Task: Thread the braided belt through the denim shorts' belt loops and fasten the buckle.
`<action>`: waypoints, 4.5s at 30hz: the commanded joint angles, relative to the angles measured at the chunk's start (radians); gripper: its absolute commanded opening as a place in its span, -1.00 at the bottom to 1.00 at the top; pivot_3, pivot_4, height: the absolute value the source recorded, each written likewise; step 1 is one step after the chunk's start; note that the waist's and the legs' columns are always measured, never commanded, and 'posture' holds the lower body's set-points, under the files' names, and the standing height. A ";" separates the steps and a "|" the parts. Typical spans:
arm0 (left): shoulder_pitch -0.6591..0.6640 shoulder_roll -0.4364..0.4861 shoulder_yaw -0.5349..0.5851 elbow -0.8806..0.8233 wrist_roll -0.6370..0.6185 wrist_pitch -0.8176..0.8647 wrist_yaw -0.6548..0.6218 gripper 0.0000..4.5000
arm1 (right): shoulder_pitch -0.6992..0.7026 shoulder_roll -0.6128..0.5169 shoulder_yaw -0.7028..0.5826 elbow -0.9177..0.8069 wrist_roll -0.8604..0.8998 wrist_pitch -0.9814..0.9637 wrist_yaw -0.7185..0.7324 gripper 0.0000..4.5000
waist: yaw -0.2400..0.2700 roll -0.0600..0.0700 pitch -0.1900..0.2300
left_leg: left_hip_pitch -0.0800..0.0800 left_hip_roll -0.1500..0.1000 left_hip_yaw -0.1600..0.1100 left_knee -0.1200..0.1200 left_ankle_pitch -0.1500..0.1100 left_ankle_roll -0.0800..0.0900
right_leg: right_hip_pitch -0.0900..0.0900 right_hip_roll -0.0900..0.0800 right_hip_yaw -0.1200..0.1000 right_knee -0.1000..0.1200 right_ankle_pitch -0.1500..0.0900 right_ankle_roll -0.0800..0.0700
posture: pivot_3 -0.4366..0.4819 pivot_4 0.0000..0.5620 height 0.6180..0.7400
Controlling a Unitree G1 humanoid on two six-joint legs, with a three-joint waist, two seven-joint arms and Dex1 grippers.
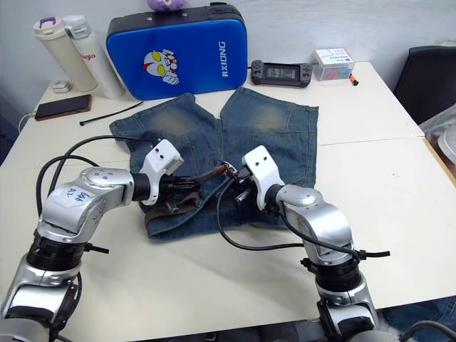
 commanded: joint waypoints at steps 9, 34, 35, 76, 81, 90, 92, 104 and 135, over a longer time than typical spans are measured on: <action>-0.056 -0.106 -0.023 -0.002 0.026 -0.034 0.066 -1.00 | -0.009 -0.052 0.060 -0.076 0.059 -0.005 0.043 -0.99 | 0.001 0.000 0.000 | 0.000 0.000 0.000 0.000 0.000 0.000 | 0.000 0.000 0.000 0.000 0.000 0.000 | -0.05 -0.47 -0.24; -0.107 -0.196 -0.138 0.084 0.126 -0.126 0.056 -1.00 | -0.080 -0.462 0.094 -0.085 0.116 -0.297 0.453 0.70 | 0.007 0.000 0.000 | 0.000 -0.001 0.000 0.000 0.000 0.000 | 0.001 -0.001 -0.001 -0.007 0.000 0.000 | -0.05 -0.47 -0.24; -0.106 -0.190 -0.136 0.082 0.126 -0.128 0.051 -1.00 | -0.089 -0.494 0.074 -0.081 0.130 -0.315 0.488 0.91 | 0.007 0.000 0.000 | 0.000 0.000 0.000 0.000 0.000 0.000 | 0.001 -0.001 -0.001 -0.007 0.000 0.000 | -0.05 -0.47 -0.24; -0.059 0.037 0.036 -0.043 -0.032 -0.046 -0.140 0.98 | -0.257 -0.575 0.112 0.486 -0.309 -1.293 0.624 -1.00 | 0.006 0.000 0.000 | -0.001 0.000 0.001 0.001 0.000 0.000 | 0.000 0.000 -0.001 -0.007 0.000 0.000 | -0.05 -0.47 -0.24; -0.064 0.039 0.025 -0.030 -0.035 -0.059 -0.141 0.98 | -0.276 -0.614 0.070 0.545 -0.346 -1.374 0.590 -1.00 | 0.007 0.000 0.000 | -0.001 0.000 0.001 0.001 0.000 0.000 | 0.001 -0.001 -0.001 -0.007 0.000 0.000 | -0.05 -0.47 -0.24; -0.130 -0.073 0.052 0.003 -0.050 -0.053 -0.061 0.98 | -0.309 -0.643 0.038 0.583 -0.349 -1.351 0.613 -1.00 | 0.006 0.000 0.000 | -0.002 0.000 0.001 0.001 0.000 0.000 | 0.001 0.000 -0.001 -0.007 0.000 0.000 | -0.05 -0.47 -0.24; -0.150 -0.116 0.042 0.006 -0.051 -0.048 -0.033 0.98 | -0.316 -0.618 0.042 0.551 -0.329 -1.283 0.627 -1.00 | 0.006 0.000 0.000 | -0.002 0.001 0.001 0.002 0.000 0.000 | 0.000 0.000 -0.001 -0.007 0.000 0.000 | -0.05 -0.47 -0.24; -0.234 -0.334 -0.031 0.066 -0.027 -0.012 0.112 0.22 | -0.304 -0.553 0.049 0.428 -0.292 -1.081 0.658 -1.00 | 0.005 0.000 0.000 | -0.002 0.001 0.001 0.002 0.000 0.000 | 0.000 0.000 -0.002 -0.007 0.000 0.000 | -0.05 -0.47 -0.24; -0.210 -0.710 0.815 0.062 -0.227 0.544 0.471 -1.00 | -0.065 -0.350 -0.185 0.141 0.321 -0.257 0.525 -0.14 | 0.031 -0.002 0.000 | 0.001 0.001 0.001 0.002 0.000 0.000 | 0.002 0.000 -0.003 -0.007 0.000 0.000 | -0.05 -0.47 -0.24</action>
